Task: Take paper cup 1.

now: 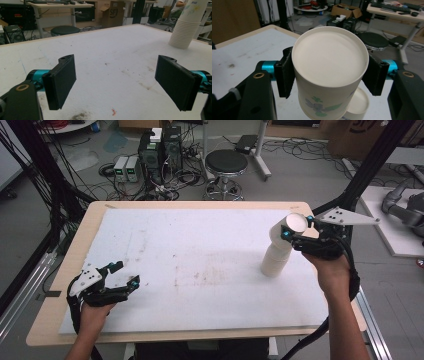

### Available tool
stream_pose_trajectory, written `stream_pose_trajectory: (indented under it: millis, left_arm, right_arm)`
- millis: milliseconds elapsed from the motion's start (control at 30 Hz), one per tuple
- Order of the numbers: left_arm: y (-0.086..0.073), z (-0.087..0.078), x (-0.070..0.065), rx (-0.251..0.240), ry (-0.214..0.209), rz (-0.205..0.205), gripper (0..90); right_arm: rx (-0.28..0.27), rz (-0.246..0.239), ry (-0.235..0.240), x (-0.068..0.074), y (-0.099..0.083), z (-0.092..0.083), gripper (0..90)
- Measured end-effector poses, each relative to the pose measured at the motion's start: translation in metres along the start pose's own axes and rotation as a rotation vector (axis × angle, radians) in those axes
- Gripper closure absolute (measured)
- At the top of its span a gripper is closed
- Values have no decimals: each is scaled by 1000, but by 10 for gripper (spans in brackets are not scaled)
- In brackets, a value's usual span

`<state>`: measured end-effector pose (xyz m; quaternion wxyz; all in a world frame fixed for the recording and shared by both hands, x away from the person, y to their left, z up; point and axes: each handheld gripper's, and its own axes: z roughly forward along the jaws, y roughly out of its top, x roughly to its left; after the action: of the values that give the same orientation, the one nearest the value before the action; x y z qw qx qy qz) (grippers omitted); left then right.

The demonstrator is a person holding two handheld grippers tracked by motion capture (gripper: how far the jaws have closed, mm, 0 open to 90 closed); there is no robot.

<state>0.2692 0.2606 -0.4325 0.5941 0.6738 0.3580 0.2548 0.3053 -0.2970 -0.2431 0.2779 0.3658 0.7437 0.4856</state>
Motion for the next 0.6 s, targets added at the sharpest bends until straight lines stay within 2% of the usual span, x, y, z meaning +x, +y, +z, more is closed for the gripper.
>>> stream_pose_trajectory:
  millis: [267,500,600]
  left_arm:
    - [0,1,-1,2,-24,-2,171]
    - [-1,3,-3,4,-58,-7,166]
    - [-1,4,-5,9,-61,1,161]
  right_arm:
    - [28,-33,116,24,-17,15,361]
    - [61,-72,235,43,-44,37,361]
    - [76,-68,277,50,-56,48,361]
